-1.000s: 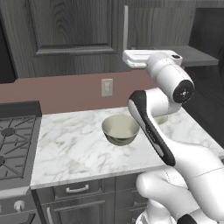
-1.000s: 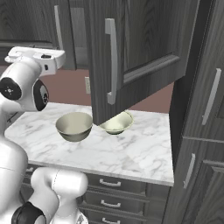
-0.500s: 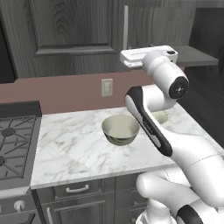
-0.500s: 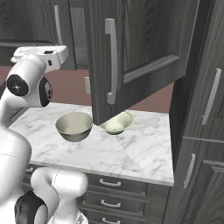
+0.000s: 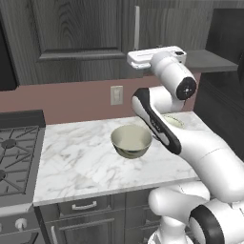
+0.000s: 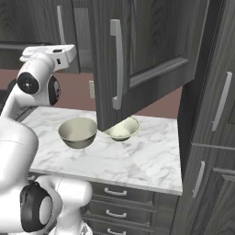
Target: Open the cabinet. Pick the bowls from the counter and place them in the cabinet. Then close the cabinet.
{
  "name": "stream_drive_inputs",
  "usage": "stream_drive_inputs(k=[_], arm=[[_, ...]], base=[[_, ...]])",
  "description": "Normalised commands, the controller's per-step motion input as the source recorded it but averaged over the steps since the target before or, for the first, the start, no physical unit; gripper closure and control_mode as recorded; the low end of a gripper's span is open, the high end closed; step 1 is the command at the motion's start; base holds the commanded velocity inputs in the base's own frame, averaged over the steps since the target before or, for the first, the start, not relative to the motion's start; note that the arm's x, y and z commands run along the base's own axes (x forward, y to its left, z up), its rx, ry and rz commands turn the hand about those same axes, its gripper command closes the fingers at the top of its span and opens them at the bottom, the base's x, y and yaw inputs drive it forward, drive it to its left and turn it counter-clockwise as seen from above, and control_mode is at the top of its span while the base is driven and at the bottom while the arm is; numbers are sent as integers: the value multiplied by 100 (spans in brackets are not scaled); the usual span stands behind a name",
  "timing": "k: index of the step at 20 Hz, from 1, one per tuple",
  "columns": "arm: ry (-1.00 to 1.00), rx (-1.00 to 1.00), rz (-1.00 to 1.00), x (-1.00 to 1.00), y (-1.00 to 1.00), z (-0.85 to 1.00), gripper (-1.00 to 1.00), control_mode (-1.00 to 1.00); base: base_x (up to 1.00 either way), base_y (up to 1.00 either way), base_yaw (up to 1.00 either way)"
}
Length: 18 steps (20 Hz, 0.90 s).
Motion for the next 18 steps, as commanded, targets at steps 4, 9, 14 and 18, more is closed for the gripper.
stream_drive_inputs(k=[4, 9, 14, 18], arm=[[0, 0, 0, 26, 24, 0, -100, -100], [0, 0, 0, 20, 17, 0, -100, -100], [0, 0, 0, 15, 0, 0, -100, -100], [0, 0, 0, 11, 0, 0, -100, -100]], base=[[0, 0, 0], [0, 0, 0], [0, 0, 0], [0, 0, 0]])
